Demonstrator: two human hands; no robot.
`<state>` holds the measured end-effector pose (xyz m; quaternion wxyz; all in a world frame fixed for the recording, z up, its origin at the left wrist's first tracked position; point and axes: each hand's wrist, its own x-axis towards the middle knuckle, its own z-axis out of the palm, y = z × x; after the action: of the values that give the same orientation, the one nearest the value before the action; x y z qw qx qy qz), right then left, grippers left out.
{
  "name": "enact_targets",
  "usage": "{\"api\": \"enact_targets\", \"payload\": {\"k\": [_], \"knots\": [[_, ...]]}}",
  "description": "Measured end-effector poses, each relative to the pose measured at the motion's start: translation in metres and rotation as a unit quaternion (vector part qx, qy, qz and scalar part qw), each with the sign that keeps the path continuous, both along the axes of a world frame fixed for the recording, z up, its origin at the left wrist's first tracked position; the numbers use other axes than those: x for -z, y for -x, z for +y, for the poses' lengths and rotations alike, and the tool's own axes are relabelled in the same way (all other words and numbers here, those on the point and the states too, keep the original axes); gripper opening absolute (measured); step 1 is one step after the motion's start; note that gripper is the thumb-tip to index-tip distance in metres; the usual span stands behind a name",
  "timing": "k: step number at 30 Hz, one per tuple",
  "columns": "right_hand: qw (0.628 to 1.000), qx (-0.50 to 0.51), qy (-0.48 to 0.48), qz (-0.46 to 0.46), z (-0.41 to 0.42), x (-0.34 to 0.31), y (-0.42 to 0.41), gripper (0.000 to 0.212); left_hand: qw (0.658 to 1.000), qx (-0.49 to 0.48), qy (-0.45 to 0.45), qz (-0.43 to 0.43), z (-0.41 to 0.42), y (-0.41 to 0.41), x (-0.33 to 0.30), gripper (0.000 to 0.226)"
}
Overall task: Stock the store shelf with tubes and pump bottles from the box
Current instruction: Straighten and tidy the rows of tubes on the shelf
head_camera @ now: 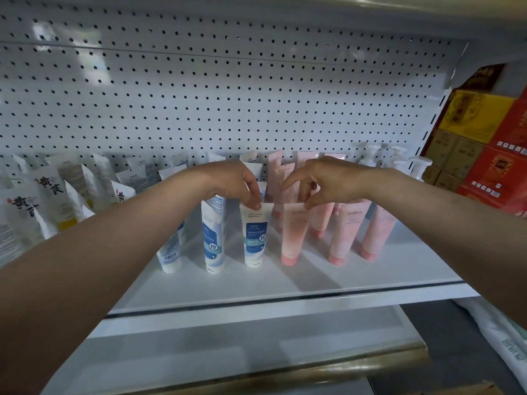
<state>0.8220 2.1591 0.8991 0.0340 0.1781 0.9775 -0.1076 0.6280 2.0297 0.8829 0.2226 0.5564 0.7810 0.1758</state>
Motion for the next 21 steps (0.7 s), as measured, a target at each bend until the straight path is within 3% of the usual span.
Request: {"api": "enact_targets", "payload": {"k": [21], "knots": [[1.000, -0.008, -0.011, 0.005, -0.001, -0.001, -0.004, 0.053, 0.995, -0.038, -0.048, -0.083, -0.004, 0.019, -0.005, 0.018]]}}
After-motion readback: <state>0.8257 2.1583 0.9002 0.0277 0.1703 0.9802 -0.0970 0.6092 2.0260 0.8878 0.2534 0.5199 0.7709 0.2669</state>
